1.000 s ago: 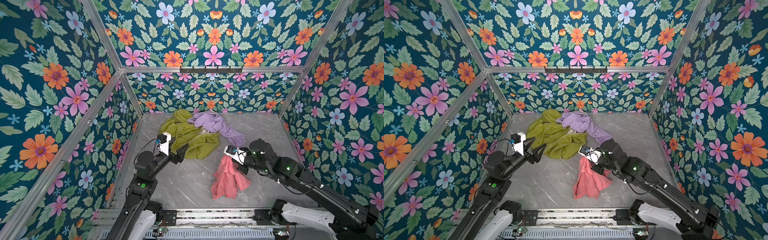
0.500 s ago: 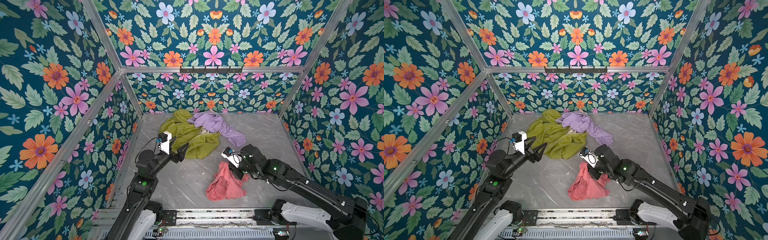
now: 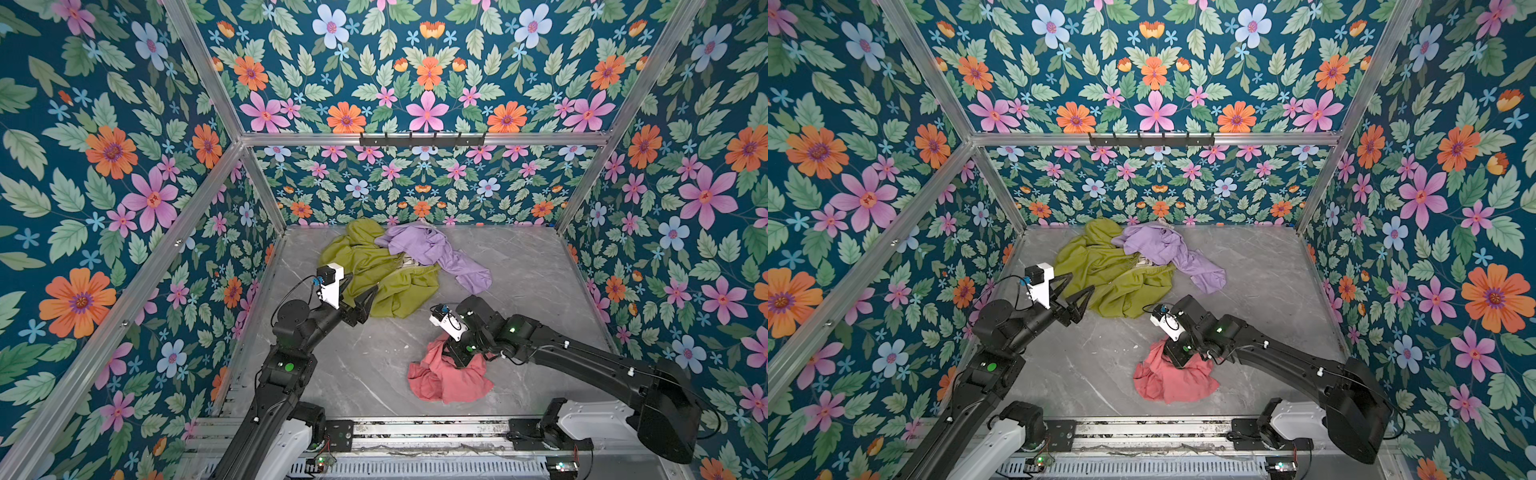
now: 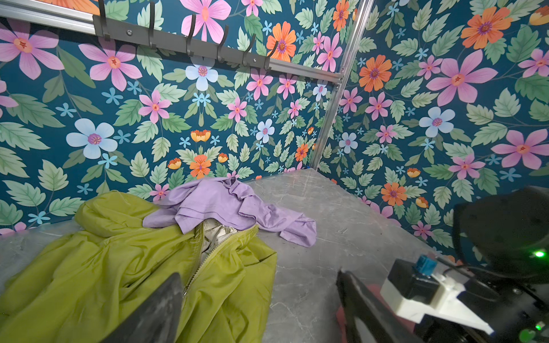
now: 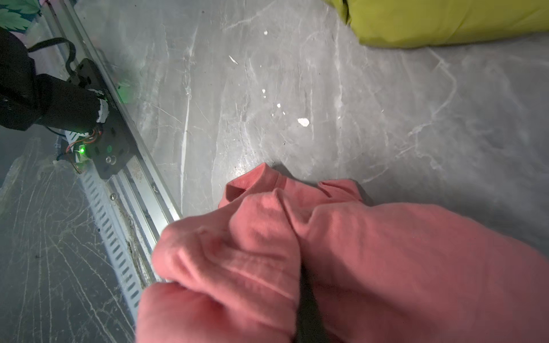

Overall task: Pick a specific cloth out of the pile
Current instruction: 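Open the right gripper to drop the pink shirt and lift away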

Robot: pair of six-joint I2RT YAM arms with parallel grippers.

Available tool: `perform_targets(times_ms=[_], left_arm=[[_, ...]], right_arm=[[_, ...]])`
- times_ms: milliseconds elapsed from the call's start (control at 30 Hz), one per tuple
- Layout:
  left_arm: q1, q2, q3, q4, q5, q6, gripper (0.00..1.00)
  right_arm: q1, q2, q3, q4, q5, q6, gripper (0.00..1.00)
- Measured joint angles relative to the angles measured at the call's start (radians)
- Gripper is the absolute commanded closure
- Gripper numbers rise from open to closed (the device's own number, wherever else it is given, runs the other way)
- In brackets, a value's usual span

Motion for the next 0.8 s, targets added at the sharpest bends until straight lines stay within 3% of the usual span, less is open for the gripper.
perform_targets(times_ms=[367,633,800], left_arm=[[0.0,-0.003,-0.017,0.005,0.0,-0.004,0.17],[0.0,-0.009,-0.031,0.008,0.0,-0.005,0.17],[0.0,-0.016,-0.037,0.008,-0.002,-0.004,0.17]], right_arm=[[0.029,0.227,0.086,0.002,-0.047,0.026,0.99],[0.031,0.357,0.177,-0.024,-0.05,0.026,0.73],[0.032,0.307,0.219,-0.109,-0.022,0.024,0.51]])
